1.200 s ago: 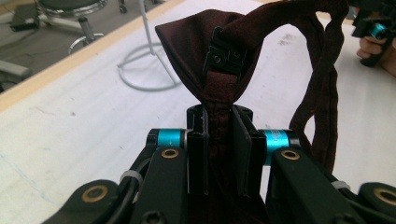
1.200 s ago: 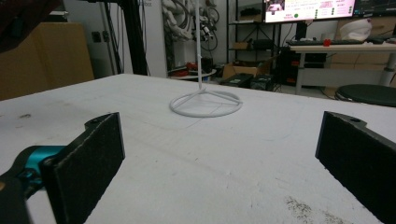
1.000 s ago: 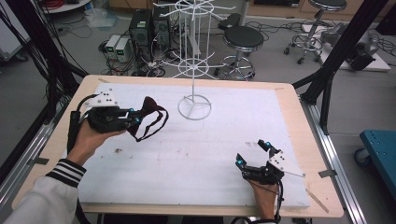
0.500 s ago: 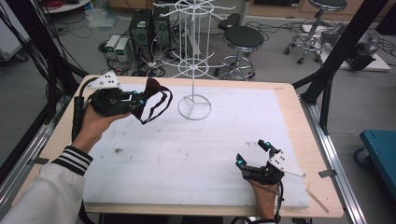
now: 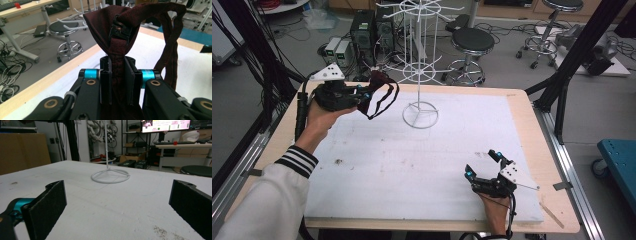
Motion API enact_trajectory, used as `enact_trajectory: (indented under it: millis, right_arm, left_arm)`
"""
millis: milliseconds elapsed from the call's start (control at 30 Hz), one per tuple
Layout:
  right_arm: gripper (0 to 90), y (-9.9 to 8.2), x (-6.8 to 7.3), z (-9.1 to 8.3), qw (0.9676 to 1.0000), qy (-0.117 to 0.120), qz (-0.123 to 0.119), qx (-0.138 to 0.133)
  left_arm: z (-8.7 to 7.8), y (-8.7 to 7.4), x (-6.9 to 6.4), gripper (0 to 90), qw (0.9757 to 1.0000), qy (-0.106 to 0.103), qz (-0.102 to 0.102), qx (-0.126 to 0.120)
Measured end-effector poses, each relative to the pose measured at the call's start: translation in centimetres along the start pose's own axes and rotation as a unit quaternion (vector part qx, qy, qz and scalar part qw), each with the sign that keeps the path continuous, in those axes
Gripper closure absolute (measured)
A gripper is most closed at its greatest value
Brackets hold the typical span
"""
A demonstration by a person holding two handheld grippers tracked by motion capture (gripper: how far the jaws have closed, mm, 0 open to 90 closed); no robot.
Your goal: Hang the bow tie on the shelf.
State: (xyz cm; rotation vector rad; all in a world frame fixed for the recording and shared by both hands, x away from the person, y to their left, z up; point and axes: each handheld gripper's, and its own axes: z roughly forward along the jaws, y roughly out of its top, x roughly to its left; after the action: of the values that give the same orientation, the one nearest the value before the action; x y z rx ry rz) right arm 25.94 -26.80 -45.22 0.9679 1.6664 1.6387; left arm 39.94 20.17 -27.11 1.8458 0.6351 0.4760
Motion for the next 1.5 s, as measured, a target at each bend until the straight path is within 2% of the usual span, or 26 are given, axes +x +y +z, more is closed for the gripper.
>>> enact_trajectory:
  millis: [367, 600, 833, 1133, 1233, 1467, 1500]
  right_arm:
    - [0.6, 0.0, -0.1, 0.0, 1.0000, 0.000, 0.000, -0.002]
    - [0.6, 0.0, -0.1, 0.0, 1.0000, 0.000, -0.001, -0.001]
    - [0.6, 0.0, 0.0, 0.0, 1.0000, 0.000, 0.002, -0.001]
    - [0.6, 0.0, -0.1, 0.0, 1.0000, 0.000, 0.002, -0.002]
    - [0.6, 0.0, -0.1, 0.0, 1.0000, 0.000, 0.001, -0.003]
    - [0.6, 0.0, -0.1, 0.0, 1.0000, 0.001, 0.001, -0.003]
    - [0.6, 0.0, -0.1, 0.0, 1.0000, 0.001, 0.001, -0.003]
  left_arm:
    - [1.8, 1.1, 1.0, 77.0, 0.9999, 0.010, -0.006, -0.005]
    - [3.0, 0.8, 1.4, 77.1, 0.9998, 0.013, -0.012, -0.001]
    - [4.2, 0.3, 1.9, 77.1, 0.9994, 0.016, -0.029, -0.009]
    - [5.2, 0.0, 1.9, 77.0, 0.9993, 0.020, -0.031, -0.003]
    - [5.6, -0.2, 1.8, 77.0, 0.9990, 0.022, -0.039, -0.005]
    - [6.5, -0.5, 1.4, 77.1, 0.9985, 0.031, -0.046, 0.003]
    - [6.8, -0.6, 1.4, 77.0, 0.9982, 0.037, -0.047, 0.009]
